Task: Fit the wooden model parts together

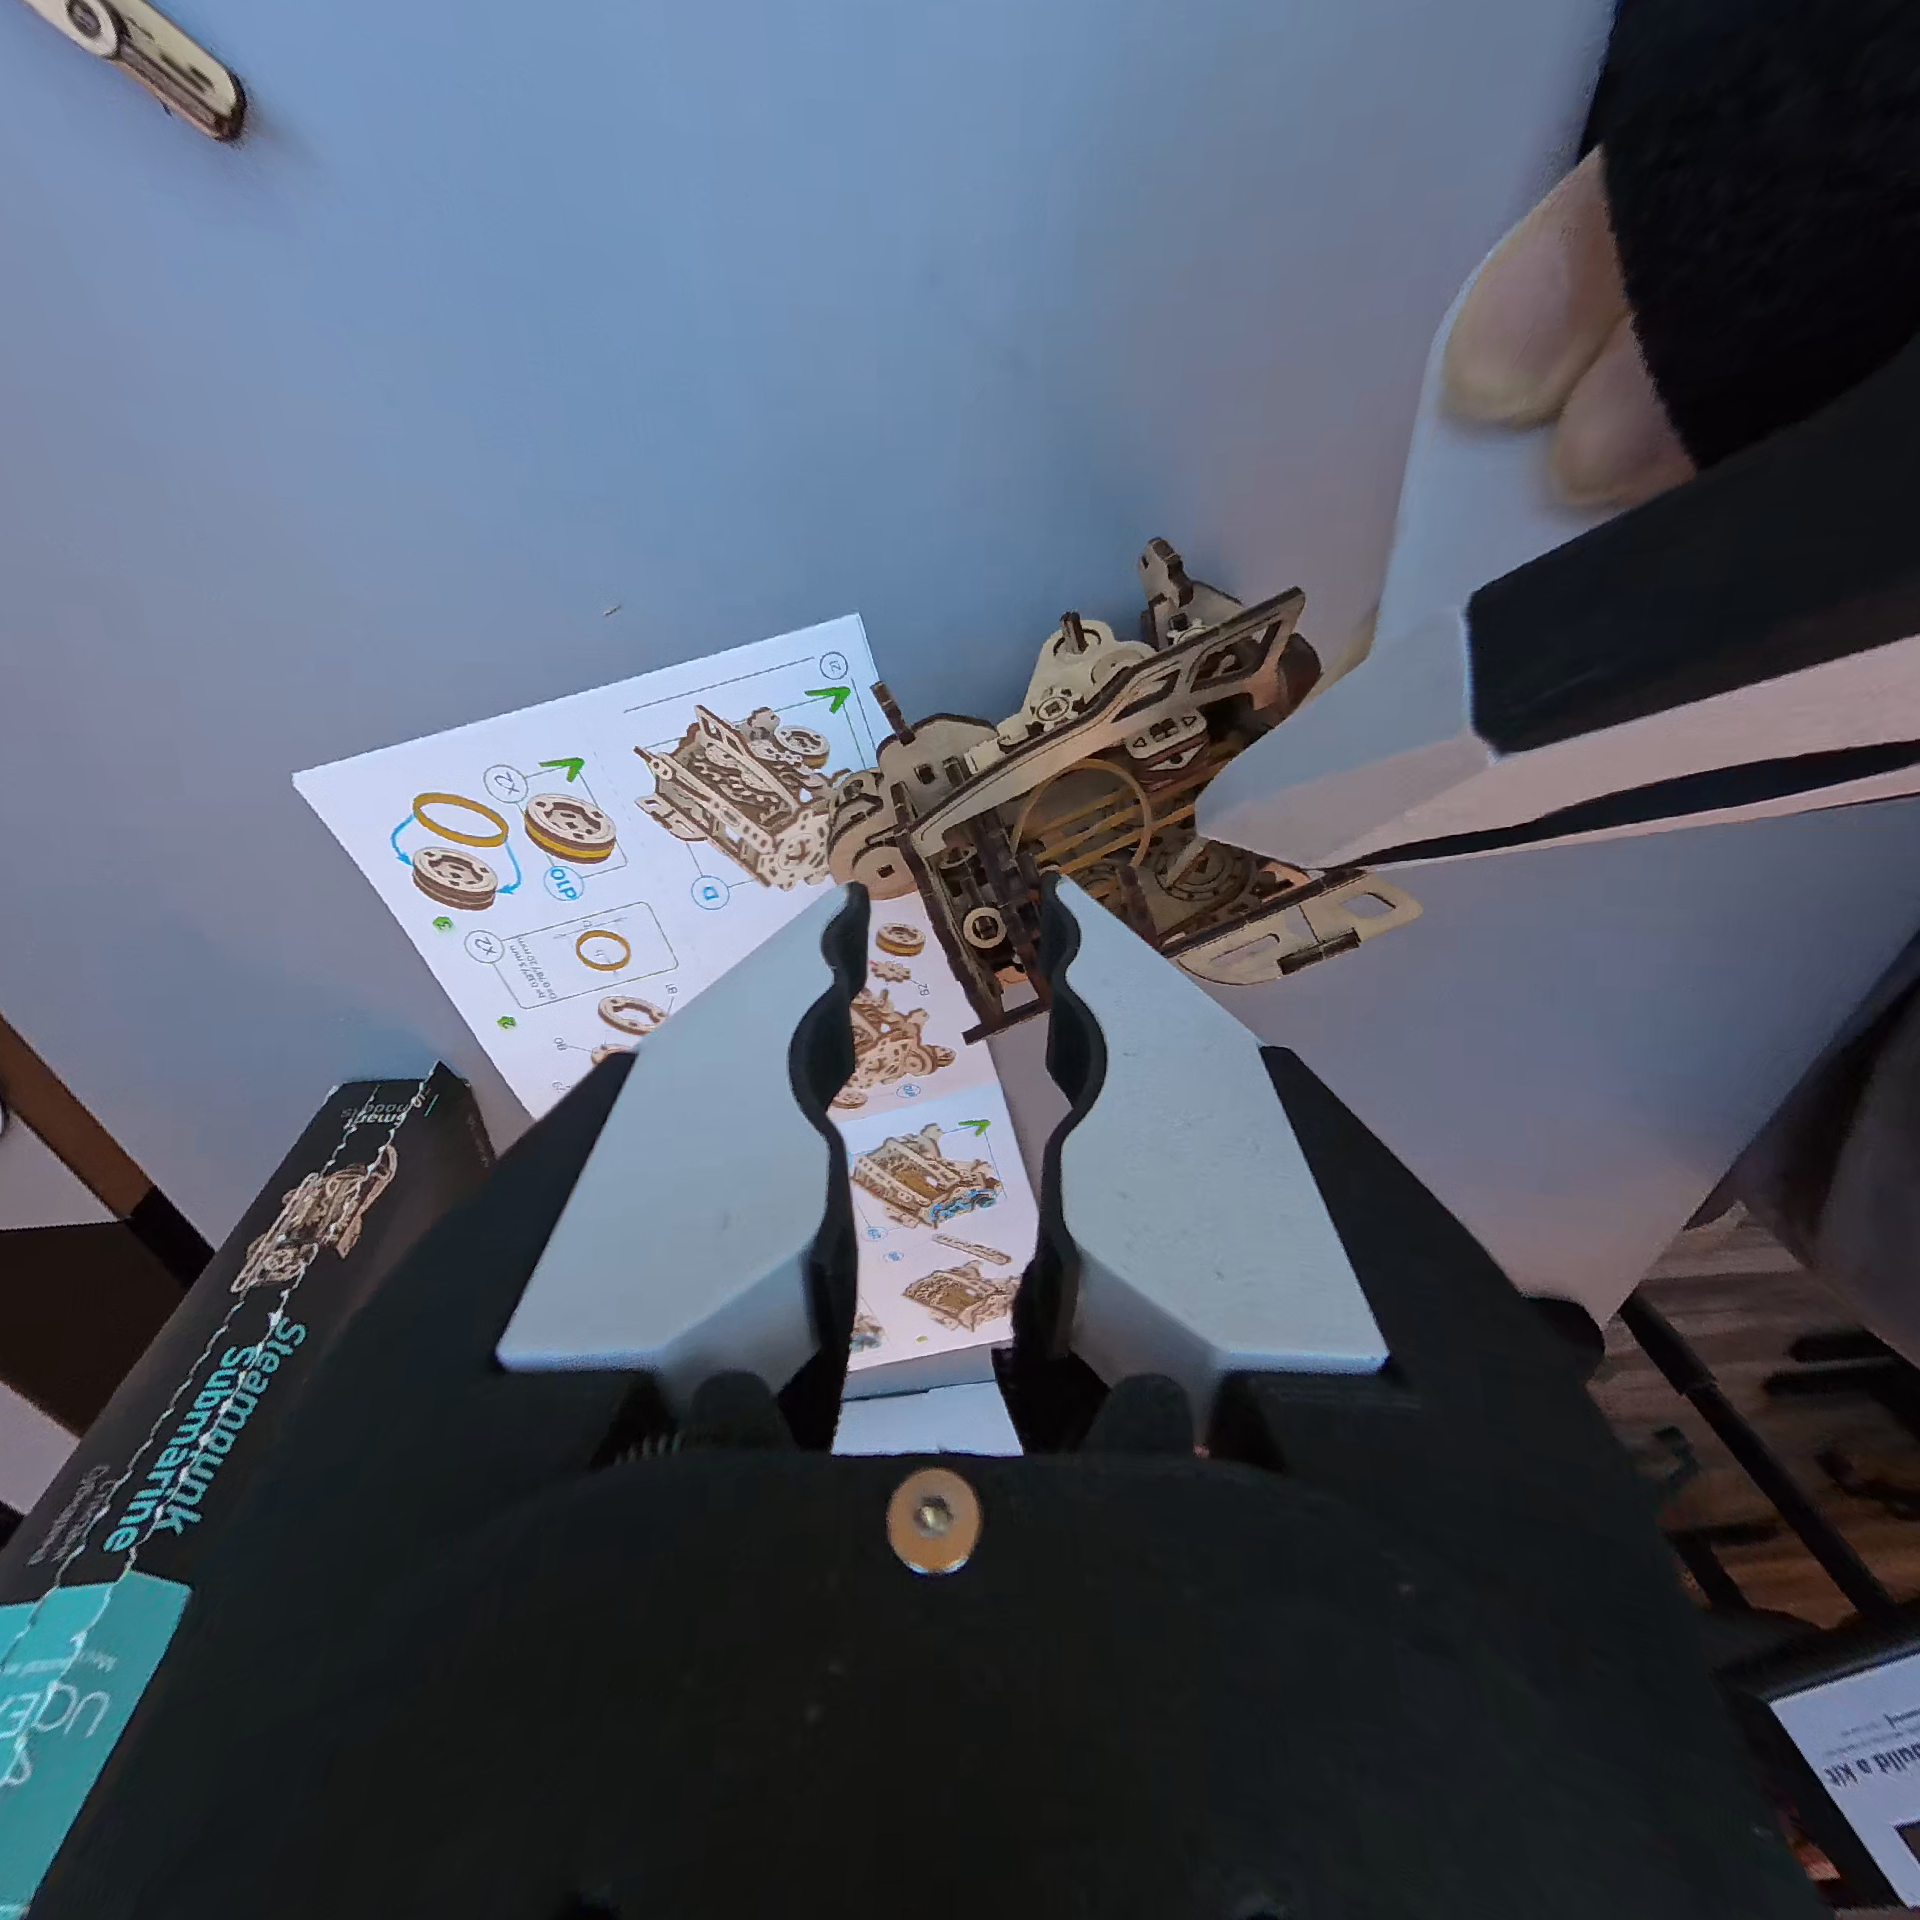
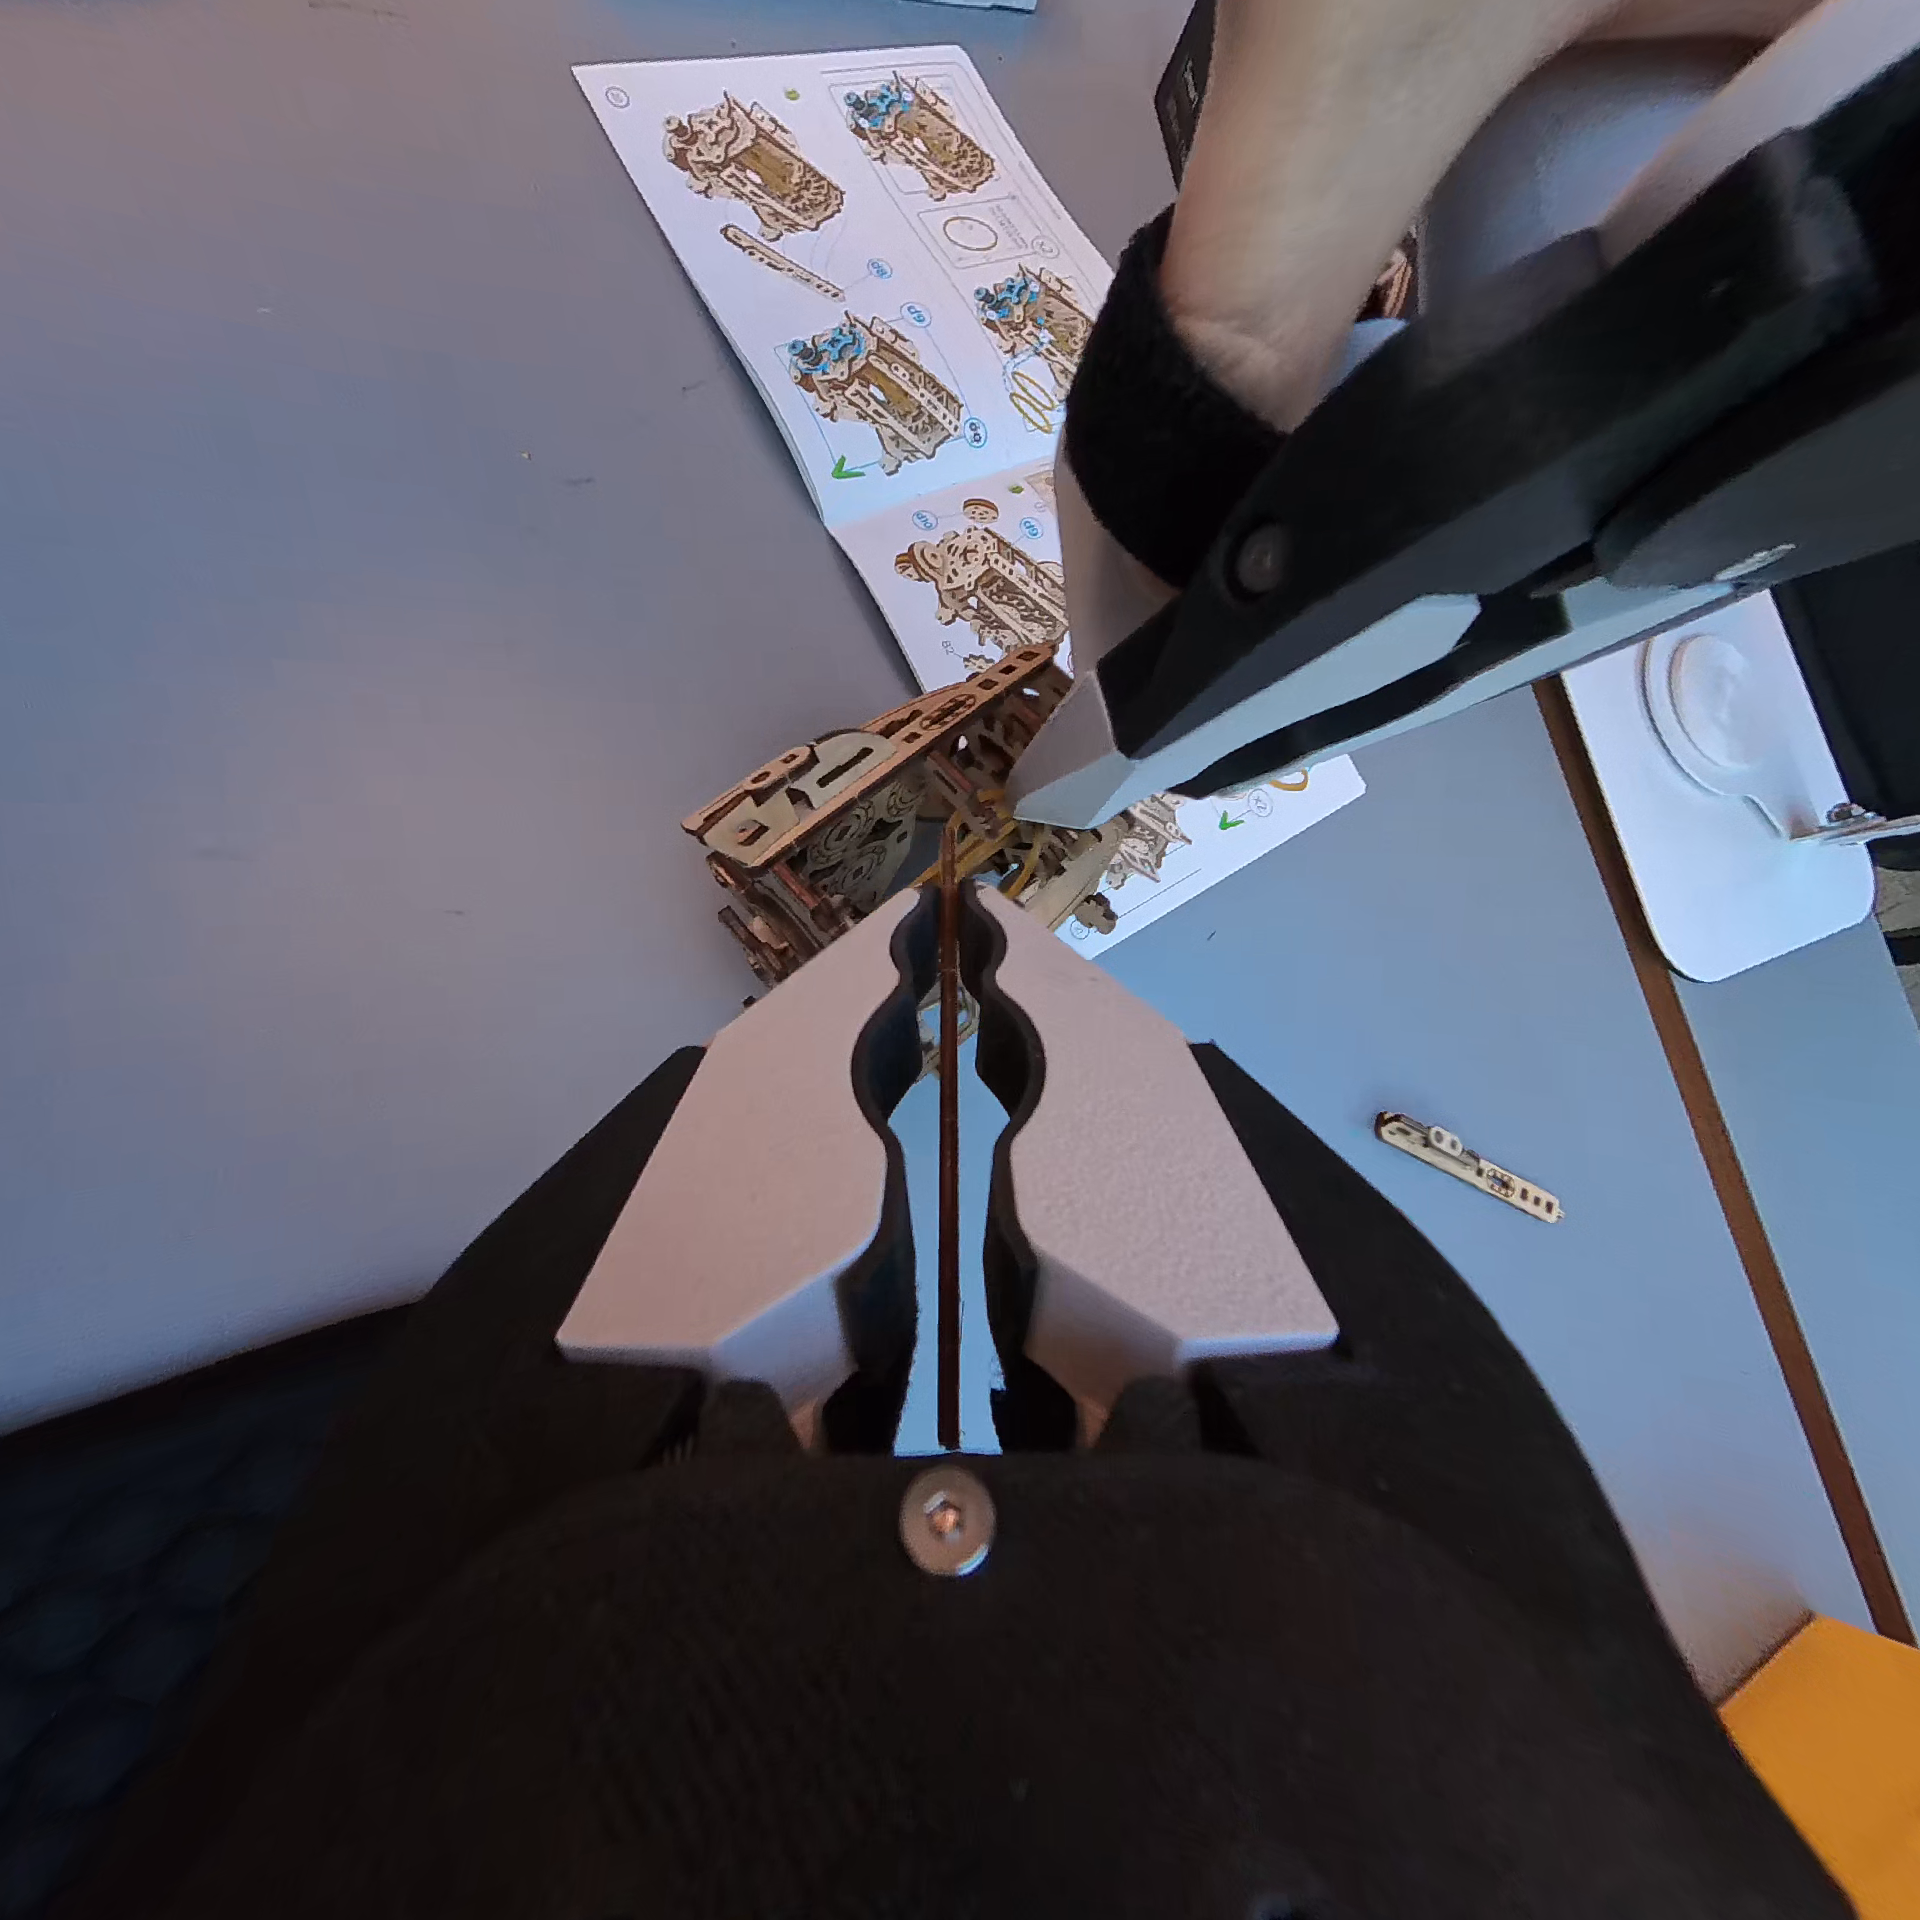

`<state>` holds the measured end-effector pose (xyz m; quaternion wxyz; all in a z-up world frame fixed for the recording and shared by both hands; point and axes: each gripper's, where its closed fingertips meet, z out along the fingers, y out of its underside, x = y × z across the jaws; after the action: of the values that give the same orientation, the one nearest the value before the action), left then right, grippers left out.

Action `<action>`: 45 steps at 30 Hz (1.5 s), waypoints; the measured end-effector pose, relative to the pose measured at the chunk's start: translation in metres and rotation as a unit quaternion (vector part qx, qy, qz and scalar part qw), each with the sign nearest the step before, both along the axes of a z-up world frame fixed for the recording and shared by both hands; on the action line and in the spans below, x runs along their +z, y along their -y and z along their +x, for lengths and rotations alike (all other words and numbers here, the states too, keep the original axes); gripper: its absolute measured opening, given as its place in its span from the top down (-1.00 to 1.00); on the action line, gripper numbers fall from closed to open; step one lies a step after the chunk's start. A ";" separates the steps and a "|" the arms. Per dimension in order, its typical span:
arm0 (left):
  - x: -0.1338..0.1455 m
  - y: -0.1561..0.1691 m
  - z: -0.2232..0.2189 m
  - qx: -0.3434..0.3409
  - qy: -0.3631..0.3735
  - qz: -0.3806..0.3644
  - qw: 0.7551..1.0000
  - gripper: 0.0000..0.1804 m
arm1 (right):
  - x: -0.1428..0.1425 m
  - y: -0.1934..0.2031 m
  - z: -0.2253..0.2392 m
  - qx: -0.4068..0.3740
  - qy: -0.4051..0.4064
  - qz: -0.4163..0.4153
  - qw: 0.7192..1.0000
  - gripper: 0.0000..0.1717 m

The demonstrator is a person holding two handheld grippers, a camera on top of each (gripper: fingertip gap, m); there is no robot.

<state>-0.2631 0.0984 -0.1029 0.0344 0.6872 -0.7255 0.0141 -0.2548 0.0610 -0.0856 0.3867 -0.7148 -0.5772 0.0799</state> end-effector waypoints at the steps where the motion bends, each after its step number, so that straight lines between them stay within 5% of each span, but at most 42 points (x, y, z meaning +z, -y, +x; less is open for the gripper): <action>1: 0.000 0.001 -0.001 0.000 -0.004 0.002 1.000 0.65 | 0.000 0.001 0.000 0.000 -0.003 0.000 1.000 0.99; 31: 0.000 -0.004 -0.021 0.010 -0.077 0.032 0.996 0.74 | -0.003 0.007 -0.006 0.013 -0.016 0.010 1.000 1.00; 40: 0.000 -0.006 -0.025 0.024 -0.090 0.051 0.994 0.76 | 0.007 0.000 -0.018 0.011 -0.046 0.049 0.998 0.99; 45: 0.000 -0.006 -0.025 0.025 -0.083 0.051 0.995 0.77 | -0.002 -0.011 -0.013 0.004 0.002 0.091 0.996 0.99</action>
<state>-0.2884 0.1049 -0.1026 0.0592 0.7050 -0.7022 -0.0796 -0.2681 0.0719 -0.0873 0.4487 -0.6743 -0.5858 0.0278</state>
